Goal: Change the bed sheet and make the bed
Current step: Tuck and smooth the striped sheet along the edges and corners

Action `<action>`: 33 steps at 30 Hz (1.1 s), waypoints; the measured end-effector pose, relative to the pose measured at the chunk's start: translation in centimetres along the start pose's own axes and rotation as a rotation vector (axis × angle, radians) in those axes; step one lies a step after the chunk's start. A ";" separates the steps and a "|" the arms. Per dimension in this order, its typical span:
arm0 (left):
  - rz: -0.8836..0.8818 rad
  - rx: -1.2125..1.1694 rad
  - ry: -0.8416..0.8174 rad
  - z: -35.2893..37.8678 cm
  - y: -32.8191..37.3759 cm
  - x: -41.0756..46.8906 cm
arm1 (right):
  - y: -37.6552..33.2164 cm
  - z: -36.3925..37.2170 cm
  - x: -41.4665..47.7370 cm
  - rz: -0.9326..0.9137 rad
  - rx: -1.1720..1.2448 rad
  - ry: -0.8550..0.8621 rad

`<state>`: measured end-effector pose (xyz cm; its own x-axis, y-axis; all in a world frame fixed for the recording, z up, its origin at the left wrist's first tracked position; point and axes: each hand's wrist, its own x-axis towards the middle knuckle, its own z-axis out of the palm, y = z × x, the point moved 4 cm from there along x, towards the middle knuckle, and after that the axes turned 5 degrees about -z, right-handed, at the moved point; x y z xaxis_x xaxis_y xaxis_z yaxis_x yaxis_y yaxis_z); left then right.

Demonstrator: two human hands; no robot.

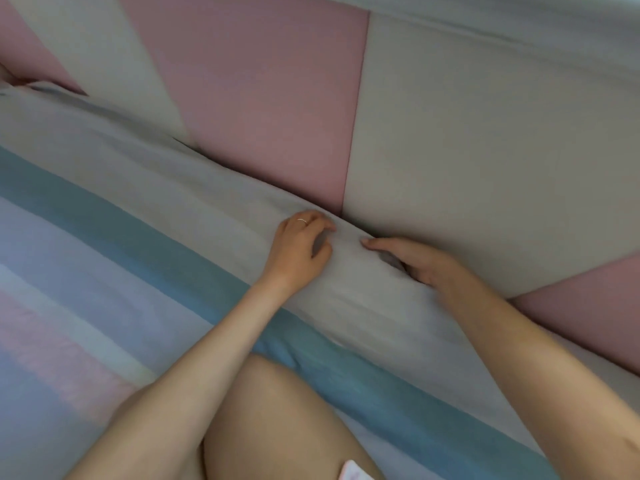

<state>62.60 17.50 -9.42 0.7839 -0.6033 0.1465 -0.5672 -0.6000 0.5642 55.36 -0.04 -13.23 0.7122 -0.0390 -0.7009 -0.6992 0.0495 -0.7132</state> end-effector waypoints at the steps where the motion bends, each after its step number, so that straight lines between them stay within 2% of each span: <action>1: 0.026 0.037 -0.029 0.0 0.4 0.0 | 0.3 0.0 -0.2 0.017 0.073 -0.014; 3: 0.081 0.118 -0.101 0.1 0.9 0.2 | 0.8 0.1 -0.2 0.039 0.122 -0.026; 5: 0.118 0.216 -0.195 0.2 1.3 0.7 | 0.8 0.2 0.2 0.060 0.069 -0.005; 9: 0.112 0.414 -0.431 0.6 1.9 1.9 | 0.3 0.6 0.7 0.119 -0.217 0.008; 14: -0.049 0.646 -0.751 1.2 3.1 3.6 | -0.5 1.3 0.6 0.078 -0.510 -0.057; 17: -0.190 0.626 -0.824 1.8 3.6 4.4 | -0.9 1.5 0.5 0.033 -0.686 -0.063; 20: -0.247 0.620 -0.885 2.1 3.4 4.4 | -1.3 2.0 0.7 -0.047 -0.774 -0.045; 23: -0.247 0.623 -0.934 1.8 2.9 4.2 | -2.5 3.0 0.3 -0.153 -0.756 -0.036; 26: -0.263 0.475 -0.973 0.8 2.5 3.6 | -2.6 4.3 -0.4 -0.171 -0.558 -0.007; 28: -0.291 0.410 -1.015 -0.4 1.9 2.8 | -3.0 6.2 -0.9 -0.186 -0.494 -0.054; 30: -0.329 0.402 -1.060 -1.4 1.2 2.2 | -3.1 8.3 -0.8 -0.204 -0.530 -0.107; 33: -0.333 0.327 -1.099 -2.3 0.3 2.2 | -3.6 10.5 -0.9 -0.254 -0.411 -0.101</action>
<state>64.67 17.18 -7.09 0.3592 -0.4238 -0.8315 -0.5394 -0.8213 0.1857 57.90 10.26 -9.97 0.8516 0.0989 -0.5148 -0.4551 -0.3478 -0.8197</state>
